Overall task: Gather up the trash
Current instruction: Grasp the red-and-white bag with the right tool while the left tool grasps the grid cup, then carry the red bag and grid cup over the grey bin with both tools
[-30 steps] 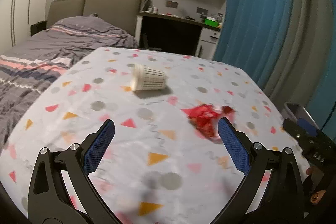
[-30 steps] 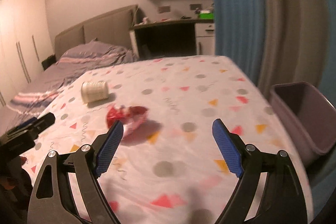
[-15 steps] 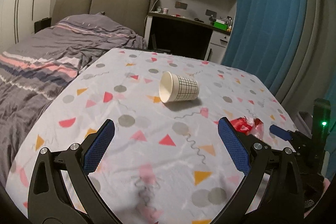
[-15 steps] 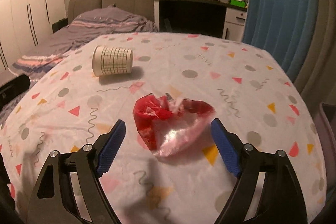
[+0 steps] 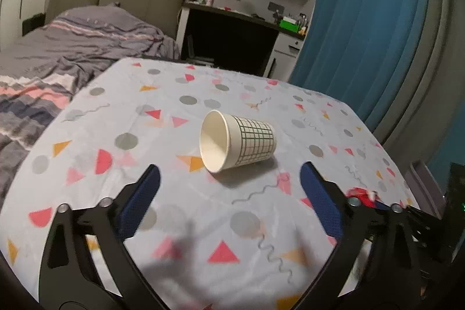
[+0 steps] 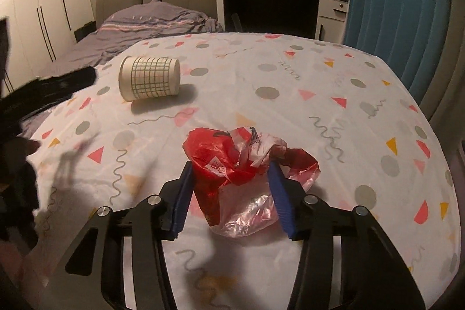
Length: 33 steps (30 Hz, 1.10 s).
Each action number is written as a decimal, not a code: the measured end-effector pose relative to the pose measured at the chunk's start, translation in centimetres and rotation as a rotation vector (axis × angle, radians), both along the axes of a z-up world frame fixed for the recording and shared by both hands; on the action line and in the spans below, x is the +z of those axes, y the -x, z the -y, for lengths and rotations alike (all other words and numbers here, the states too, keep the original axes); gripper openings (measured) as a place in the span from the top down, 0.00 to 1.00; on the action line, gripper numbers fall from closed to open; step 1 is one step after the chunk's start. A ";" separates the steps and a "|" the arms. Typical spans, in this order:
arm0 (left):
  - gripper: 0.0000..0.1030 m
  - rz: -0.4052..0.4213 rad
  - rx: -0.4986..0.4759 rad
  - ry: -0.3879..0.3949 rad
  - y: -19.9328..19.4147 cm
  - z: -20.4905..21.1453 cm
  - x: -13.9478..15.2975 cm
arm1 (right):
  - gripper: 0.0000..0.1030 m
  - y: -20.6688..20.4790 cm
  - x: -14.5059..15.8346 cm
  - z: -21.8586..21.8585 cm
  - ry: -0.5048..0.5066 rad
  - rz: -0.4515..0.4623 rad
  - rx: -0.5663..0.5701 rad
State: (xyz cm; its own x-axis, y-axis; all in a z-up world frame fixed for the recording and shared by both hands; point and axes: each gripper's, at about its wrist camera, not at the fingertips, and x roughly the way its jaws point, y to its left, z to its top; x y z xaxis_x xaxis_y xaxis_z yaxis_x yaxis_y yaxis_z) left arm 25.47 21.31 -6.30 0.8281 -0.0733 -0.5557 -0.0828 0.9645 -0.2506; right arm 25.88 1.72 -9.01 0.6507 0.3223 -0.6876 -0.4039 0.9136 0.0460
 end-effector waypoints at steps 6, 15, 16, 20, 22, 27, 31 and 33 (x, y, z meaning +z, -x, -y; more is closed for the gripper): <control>0.37 -0.050 -0.039 0.054 -3.4 -0.3 -1.7 | 0.51 0.7 1.4 2.4 -0.046 0.024 -0.025; 0.76 -0.077 -0.141 0.062 -5.9 0.5 -2.1 | 0.51 1.3 2.2 3.6 -0.058 0.040 -0.030; 0.81 -0.082 -0.149 0.058 -5.9 0.6 -2.2 | 0.51 1.4 2.2 3.7 -0.058 0.043 -0.031; 0.98 -0.073 -0.166 0.053 -5.8 1.3 -2.2 | 0.51 1.9 2.5 3.9 -0.062 0.059 -0.031; 0.98 -0.064 -0.157 0.040 -5.5 1.7 -1.9 | 0.51 2.1 2.7 4.0 -0.064 0.067 -0.032; 0.98 -0.005 -0.165 0.010 -3.9 3.9 0.1 | 0.51 2.6 3.6 5.0 -0.078 0.090 -0.047; 0.98 0.034 -0.193 -0.036 -2.4 7.0 2.1 | 0.51 3.3 4.5 6.3 -0.097 0.111 -0.063; 0.98 0.050 -0.207 -0.059 -1.7 8.6 3.1 | 0.51 3.6 5.0 7.2 -0.107 0.122 -0.074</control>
